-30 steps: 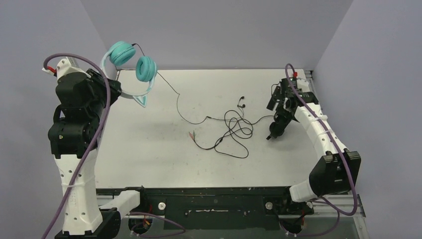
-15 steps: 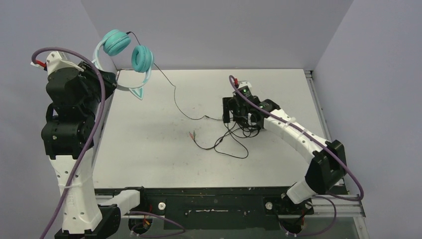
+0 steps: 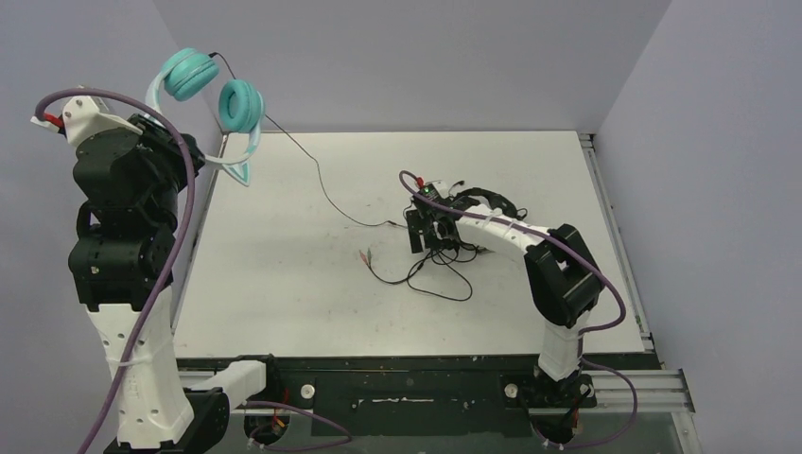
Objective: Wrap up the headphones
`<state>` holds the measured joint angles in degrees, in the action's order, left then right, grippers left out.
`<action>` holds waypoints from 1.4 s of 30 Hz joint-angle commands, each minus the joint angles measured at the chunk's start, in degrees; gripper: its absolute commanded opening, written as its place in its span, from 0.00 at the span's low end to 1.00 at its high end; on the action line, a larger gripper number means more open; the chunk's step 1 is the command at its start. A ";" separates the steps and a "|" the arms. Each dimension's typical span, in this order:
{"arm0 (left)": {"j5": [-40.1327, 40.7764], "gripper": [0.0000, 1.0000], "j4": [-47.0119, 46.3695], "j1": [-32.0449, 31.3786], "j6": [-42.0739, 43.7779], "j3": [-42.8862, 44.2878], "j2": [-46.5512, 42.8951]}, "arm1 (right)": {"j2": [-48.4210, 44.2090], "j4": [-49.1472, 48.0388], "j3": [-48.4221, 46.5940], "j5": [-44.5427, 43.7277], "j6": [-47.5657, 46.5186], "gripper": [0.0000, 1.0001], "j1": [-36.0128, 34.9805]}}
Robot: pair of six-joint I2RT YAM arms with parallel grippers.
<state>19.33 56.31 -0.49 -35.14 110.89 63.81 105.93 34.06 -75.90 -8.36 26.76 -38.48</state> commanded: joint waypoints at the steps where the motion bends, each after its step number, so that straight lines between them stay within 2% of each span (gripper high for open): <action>1: 5.21 0.07 -8.75 0.17 3.91 4.10 -1.53 | 0.53 -5.47 0.84 -2.03 1.71 0.81 1.92; 5: 11.44 0.08 -9.35 0.19 9.92 6.88 -1.32 | 2.81 -7.56 3.69 -0.26 2.17 0.77 4.61; 10: 21.77 0.09 -12.48 0.00 16.10 7.19 -2.49 | 3.01 -7.44 6.08 0.60 3.02 0.50 9.75; 13: 26.41 0.10 -14.47 -0.64 19.53 6.61 -2.85 | 0.45 -5.52 7.66 -1.34 3.51 0.26 14.67; 16: 31.87 0.11 -17.19 -2.05 23.65 5.86 -2.95 | -4.50 -3.42 9.59 -3.66 4.53 0.04 22.95; 20: 36.07 0.11 -20.73 -3.74 27.46 4.12 -3.63 | -11.55 -2.24 10.70 -3.96 5.78 0.00 32.92; 24: 31.39 0.11 -20.59 -4.16 23.88 1.50 -5.13 | -14.01 -2.66 8.83 -0.95 3.41 0.00 35.31; 26: 26.64 0.11 -19.12 -4.17 20.15 0.37 -5.50 | -13.47 -2.29 7.25 2.64 2.00 0.09 34.94; 30: 12.20 0.11 -14.09 -4.17 10.85 -0.40 -4.30 | -14.86 -4.56 7.08 7.88 -0.12 0.56 32.36; 32: 3.83 0.11 -11.96 -4.16 5.71 -1.89 -3.25 | -16.40 -6.16 7.23 11.04 -1.16 0.68 30.09; 35: -8.99 0.11 -10.44 -4.16 -1.50 -6.10 -1.55 | -17.63 -7.88 6.87 14.82 -2.27 0.77 26.66; 39: -24.94 0.11 -12.47 -4.09 -9.81 -13.14 0.33 | -20.51 -15.81 9.52 31.24 -4.11 0.85 24.32; 42: -35.81 0.11 -16.39 -4.12 -15.93 -21.24 1.56 | -23.58 -21.44 10.86 39.29 -2.34 0.90 23.43</action>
<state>4.54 46.81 -4.45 -38.13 96.55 63.77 88.09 23.11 -66.43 16.23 24.45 -14.44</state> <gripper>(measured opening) 0.255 0.875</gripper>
